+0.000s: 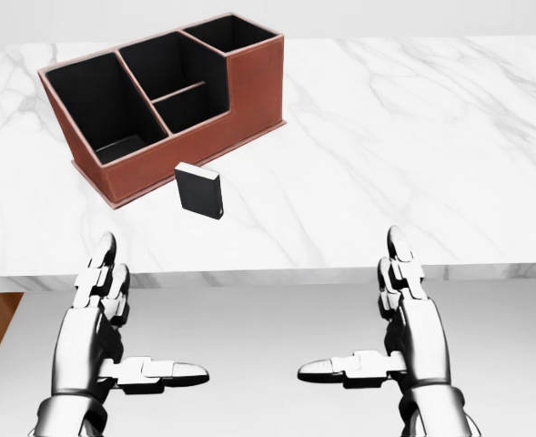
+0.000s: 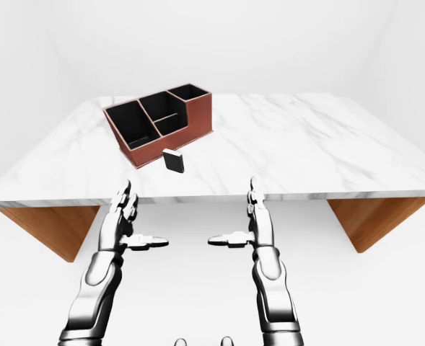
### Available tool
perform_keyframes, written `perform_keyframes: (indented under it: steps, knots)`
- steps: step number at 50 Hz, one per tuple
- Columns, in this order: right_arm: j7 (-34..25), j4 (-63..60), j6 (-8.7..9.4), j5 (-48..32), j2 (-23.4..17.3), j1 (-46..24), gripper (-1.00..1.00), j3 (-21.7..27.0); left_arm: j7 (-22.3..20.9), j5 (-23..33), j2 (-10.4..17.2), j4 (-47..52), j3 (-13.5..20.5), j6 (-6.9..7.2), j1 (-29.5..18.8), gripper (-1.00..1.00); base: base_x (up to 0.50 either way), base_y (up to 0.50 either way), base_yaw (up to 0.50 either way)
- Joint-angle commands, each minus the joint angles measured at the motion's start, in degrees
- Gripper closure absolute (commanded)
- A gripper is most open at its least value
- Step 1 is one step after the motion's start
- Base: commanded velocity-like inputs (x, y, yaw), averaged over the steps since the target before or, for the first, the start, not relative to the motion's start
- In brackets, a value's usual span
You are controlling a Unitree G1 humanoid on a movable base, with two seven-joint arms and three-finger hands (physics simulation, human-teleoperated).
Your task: Pick up the book and place it in the left compartment of the caddy.
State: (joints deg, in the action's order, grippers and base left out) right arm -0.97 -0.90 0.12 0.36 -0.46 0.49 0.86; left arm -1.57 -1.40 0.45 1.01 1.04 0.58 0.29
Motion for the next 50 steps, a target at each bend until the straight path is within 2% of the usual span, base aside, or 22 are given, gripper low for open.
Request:
perform_keyframes:
  steps: [1,7,13,14,19,27,31,34,40,42,50]
  knots:
    - [-1.6,-2.5,0.60,0.3,-0.7,1.3,-1.00,1.4,-2.9,-3.4,0.8,3.5,2.2,1.51,1.1,-1.00,0.00,0.00,0.00]
    - [-1.8,-5.1,1.52,0.6,-0.6,2.1,-1.00,1.5,-3.5,-4.8,1.2,3.2,3.4,1.97,0.4,-1.00,0.00,0.00,0.00]
    - [-1.9,-5.7,1.64,0.8,-0.5,2.4,-1.00,1.7,-3.6,-6.8,1.6,5.0,4.9,3.02,0.5,-1.00,0.00,0.00,0.00]
    - [-1.9,-5.7,1.58,0.8,-0.5,2.4,-1.00,1.8,-3.7,-7.2,1.7,5.1,5.2,2.75,0.6,-1.00,0.00,0.00,0.00]
    - [-1.9,-7.0,2.44,0.6,-0.4,2.7,-1.00,1.3,-3.5,-10.5,2.3,7.8,7.7,4.42,0.5,-1.00,0.00,0.00,0.00]
    - [-2.0,-7.7,2.51,1.1,-0.4,3.0,-1.00,1.6,-4.1,-16.5,3.9,10.2,12.1,4.42,0.1,-1.00,0.00,0.00,0.00]
    - [-1.9,-8.7,3.07,1.0,-0.3,3.2,-1.00,1.3,-4.0,-17.5,4.2,10.6,12.9,4.42,-0.1,-1.00,0.00,0.00,0.00]
    - [-1.9,-8.8,2.78,0.9,-0.3,3.3,-1.00,1.3,-3.8,-18.1,4.3,10.7,13.4,4.42,-0.1,-1.00,0.00,0.00,0.00]
    - [-1.9,-11.5,4.17,0.7,-0.2,4.2,-1.00,1.0,-3.5,-20.1,4.6,13.1,15.1,4.42,0.6,-1.00,0.00,0.00,0.00]
    - [-1.9,-13.1,4.88,0.6,-0.2,4.8,-1.00,0.8,-4.2,-20.6,5.1,13.2,15.5,4.42,0.5,-1.00,0.00,0.00,0.00]
    - [-2.3,-24.9,4.88,-1.2,0.0,9.0,-1.00,-1.2,-4.2,-21.6,5.3,14.3,16.8,4.42,0.6,-1.00,0.00,0.00,0.00]
